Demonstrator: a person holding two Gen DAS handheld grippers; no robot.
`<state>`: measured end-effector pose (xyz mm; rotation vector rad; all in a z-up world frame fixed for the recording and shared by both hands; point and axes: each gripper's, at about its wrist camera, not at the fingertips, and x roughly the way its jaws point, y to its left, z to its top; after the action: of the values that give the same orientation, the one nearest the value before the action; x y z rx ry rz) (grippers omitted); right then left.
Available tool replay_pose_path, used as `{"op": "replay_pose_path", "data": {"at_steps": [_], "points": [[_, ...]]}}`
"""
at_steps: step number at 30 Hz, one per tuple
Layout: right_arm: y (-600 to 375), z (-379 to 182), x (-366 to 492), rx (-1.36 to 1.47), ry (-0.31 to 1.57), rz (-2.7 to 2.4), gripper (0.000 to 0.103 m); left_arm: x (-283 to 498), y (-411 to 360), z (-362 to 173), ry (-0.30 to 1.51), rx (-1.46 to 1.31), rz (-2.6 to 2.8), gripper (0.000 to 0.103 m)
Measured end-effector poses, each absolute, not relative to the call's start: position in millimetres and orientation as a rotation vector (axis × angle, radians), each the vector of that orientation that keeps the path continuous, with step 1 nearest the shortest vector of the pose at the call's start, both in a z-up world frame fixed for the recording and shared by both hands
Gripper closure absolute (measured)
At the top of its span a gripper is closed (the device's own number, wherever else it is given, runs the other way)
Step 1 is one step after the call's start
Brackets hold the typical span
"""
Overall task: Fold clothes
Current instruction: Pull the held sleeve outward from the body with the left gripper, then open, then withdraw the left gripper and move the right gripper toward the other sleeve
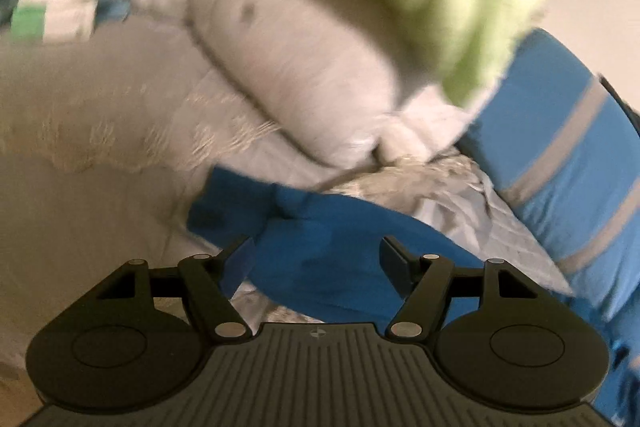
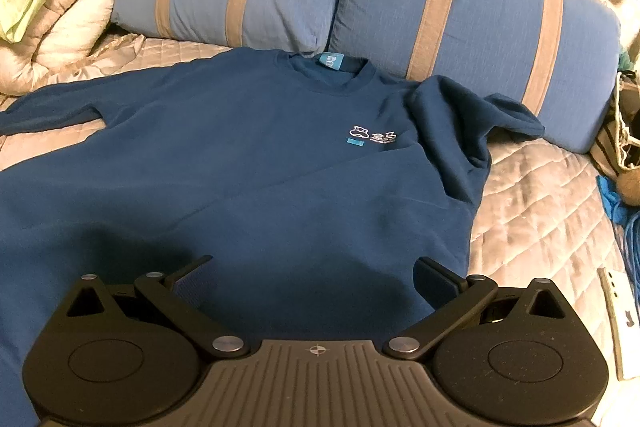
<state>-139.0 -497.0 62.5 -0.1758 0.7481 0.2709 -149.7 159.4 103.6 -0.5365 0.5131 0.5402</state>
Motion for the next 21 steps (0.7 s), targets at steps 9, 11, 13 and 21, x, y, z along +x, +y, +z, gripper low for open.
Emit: {"op": "replay_pose_path", "data": {"at_steps": [9, 11, 13, 21], "points": [[-504.1, 62.7, -141.9, -0.136, 0.730, 0.285, 0.000, -151.4, 29.9, 135.1, 0.537, -0.265, 0.234, 0.034], [-504.5, 62.8, -142.0, -0.133, 0.729, 0.289, 0.000, -150.9, -2.7, 140.5, 0.547, -0.204, 0.164, 0.034], [-504.8, 62.4, -142.1, -0.133, 0.728, 0.292, 0.000, -151.5, -34.7, 144.4, 0.539, -0.133, 0.085, 0.034], [-505.9, 62.8, -142.7, -0.121, 0.724, 0.297, 0.000, -142.1, -128.3, 134.8, 0.595, 0.018, -0.116, 0.034]]}}
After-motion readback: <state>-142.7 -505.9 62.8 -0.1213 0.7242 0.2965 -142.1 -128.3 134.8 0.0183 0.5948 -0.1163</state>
